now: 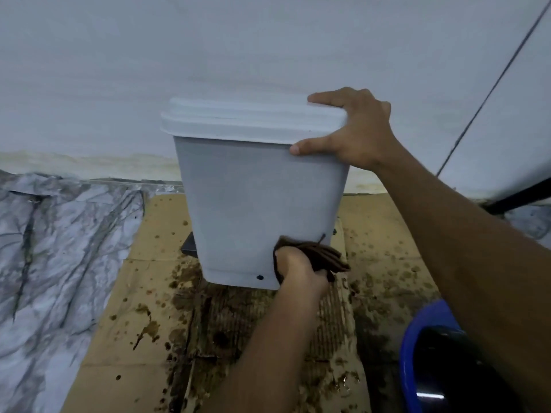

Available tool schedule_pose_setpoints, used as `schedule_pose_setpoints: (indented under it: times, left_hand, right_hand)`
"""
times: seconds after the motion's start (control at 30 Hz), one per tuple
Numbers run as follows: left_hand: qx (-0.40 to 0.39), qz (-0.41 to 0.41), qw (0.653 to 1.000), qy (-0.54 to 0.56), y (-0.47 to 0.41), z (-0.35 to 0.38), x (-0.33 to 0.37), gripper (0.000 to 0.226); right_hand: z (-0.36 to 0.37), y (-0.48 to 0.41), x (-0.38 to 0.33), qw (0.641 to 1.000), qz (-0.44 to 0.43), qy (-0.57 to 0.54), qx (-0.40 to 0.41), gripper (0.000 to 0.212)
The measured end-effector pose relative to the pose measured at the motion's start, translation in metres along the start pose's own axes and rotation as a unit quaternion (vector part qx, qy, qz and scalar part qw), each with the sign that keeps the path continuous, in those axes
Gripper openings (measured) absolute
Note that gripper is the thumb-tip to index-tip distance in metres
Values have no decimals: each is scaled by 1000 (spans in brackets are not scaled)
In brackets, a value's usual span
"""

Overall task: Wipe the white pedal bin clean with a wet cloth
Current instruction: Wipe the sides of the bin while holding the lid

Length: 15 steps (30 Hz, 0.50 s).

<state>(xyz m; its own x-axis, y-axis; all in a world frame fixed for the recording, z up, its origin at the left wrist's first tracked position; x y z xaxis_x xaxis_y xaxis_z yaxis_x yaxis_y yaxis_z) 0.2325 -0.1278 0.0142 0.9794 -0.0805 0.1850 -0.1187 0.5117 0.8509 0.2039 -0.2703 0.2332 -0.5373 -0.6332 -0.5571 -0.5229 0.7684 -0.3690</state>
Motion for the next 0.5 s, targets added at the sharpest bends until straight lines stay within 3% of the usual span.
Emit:
schedule_pose_setpoints:
  times: [0.33,0.43,0.5]
  left_hand:
    - [-15,20,982,-189,5,-39,20,33]
    - [26,127,965,-230,21,-61,40,22]
    - [58,252,935,-243,35,-65,68,17]
  right_hand:
    - [-3,5,-1,1000,10,-7,1,93]
    - [-4,7,-1,1000,13,-9,2,93]
    - [-3,6,-1,1000,14,-12,5,93]
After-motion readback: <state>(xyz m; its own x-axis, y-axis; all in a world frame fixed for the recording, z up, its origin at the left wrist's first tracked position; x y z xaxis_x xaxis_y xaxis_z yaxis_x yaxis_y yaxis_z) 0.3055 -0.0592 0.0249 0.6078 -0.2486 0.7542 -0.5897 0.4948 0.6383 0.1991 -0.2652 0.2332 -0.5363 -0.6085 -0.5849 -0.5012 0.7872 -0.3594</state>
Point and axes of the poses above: each hand's wrist, its own y-axis away from the middle knuckle, its own z-axis out of the palm, x = y × z, the point moved 6 cm from there along -y, towards the middle knuckle, and after that the axes turned 4 degrees about -z, right-handed, at the moved point
